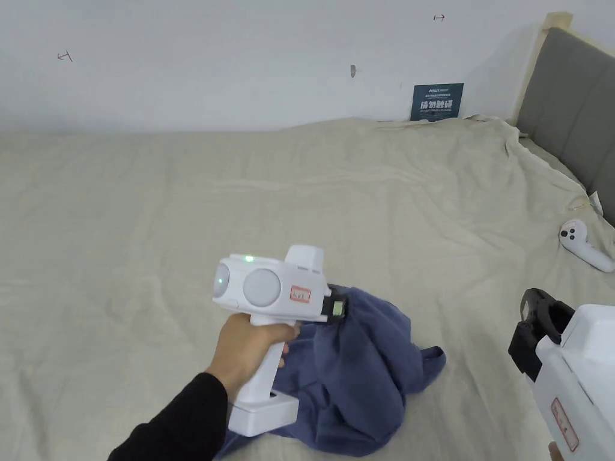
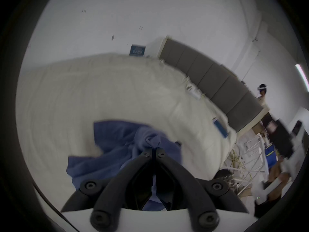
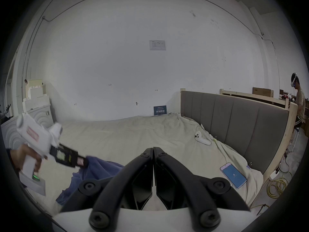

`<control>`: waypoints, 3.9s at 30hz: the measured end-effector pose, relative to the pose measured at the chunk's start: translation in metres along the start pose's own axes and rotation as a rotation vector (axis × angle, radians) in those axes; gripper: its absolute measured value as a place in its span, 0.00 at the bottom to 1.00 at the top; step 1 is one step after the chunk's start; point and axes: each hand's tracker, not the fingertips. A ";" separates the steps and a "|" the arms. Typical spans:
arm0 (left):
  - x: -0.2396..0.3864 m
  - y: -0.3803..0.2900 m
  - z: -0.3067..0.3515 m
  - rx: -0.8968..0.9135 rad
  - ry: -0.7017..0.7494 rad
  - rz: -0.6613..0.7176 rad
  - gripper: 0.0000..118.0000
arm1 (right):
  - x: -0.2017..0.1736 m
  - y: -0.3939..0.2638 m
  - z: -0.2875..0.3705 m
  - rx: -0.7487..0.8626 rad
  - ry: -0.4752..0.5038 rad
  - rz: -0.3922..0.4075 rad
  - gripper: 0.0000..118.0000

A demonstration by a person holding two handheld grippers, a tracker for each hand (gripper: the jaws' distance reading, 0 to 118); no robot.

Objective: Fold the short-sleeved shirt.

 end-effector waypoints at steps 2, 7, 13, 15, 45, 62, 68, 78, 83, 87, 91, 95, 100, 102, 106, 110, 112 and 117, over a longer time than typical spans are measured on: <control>-0.011 -0.017 -0.022 -0.069 0.046 0.025 0.00 | 0.000 -0.002 -0.001 -0.009 0.004 0.006 0.00; -0.027 -0.056 -0.059 -0.204 0.129 0.013 0.00 | -0.008 -0.007 0.001 -0.029 0.010 0.011 0.00; -0.033 -0.074 -0.071 -0.230 0.145 0.054 0.00 | -0.024 -0.004 0.007 -0.048 0.021 0.016 0.00; -0.033 -0.070 -0.067 -0.227 0.138 0.060 0.11 | -0.026 -0.004 0.009 -0.049 0.024 0.020 0.00; -0.038 -0.097 0.183 0.767 0.644 -0.008 0.73 | -0.050 0.027 0.017 0.041 0.077 0.055 0.00; -0.051 -0.119 0.174 0.761 0.635 -0.044 0.00 | -0.052 0.024 0.012 0.049 0.090 0.053 0.00; -0.067 -0.112 0.148 0.449 0.499 0.099 0.00 | -0.061 0.025 0.015 0.038 0.091 0.051 0.00; -0.087 -0.148 0.074 0.014 0.402 0.253 0.00 | -0.066 0.016 0.013 0.000 0.092 0.047 0.00; -0.094 -0.166 0.049 -0.086 0.407 0.285 0.31 | -0.058 0.009 0.007 -0.017 0.090 0.044 0.00; -0.094 -0.175 0.039 -0.113 0.425 0.291 0.57 | -0.057 0.006 0.005 -0.028 0.087 0.044 0.00; -0.094 -0.176 0.027 -0.140 0.450 0.287 0.59 | -0.058 0.004 0.004 -0.039 0.088 0.039 0.00; -0.089 -0.174 0.019 -0.168 0.473 0.256 0.56 | -0.052 -0.002 0.000 -0.048 0.089 0.040 0.00; -0.079 -0.171 0.022 -0.182 0.460 0.187 0.16 | -0.047 -0.007 -0.005 -0.056 0.089 0.029 0.00; -0.077 -0.171 0.021 -0.180 0.407 0.169 0.03 | -0.046 -0.008 -0.008 -0.060 0.089 0.026 0.00; -0.075 -0.171 0.030 -0.145 0.415 0.118 0.00 | -0.041 -0.011 -0.020 -0.092 0.091 0.011 0.00; -0.074 -0.160 0.063 -0.026 0.358 0.167 0.00 | -0.032 -0.020 -0.051 -0.216 0.072 0.018 0.00; -0.072 -0.154 0.076 0.003 0.340 0.165 0.00 | -0.027 -0.027 -0.074 -0.294 0.076 -0.002 0.00; -0.072 -0.143 0.098 0.067 0.304 0.190 0.00 | -0.022 -0.053 -0.130 -0.502 0.075 0.015 0.70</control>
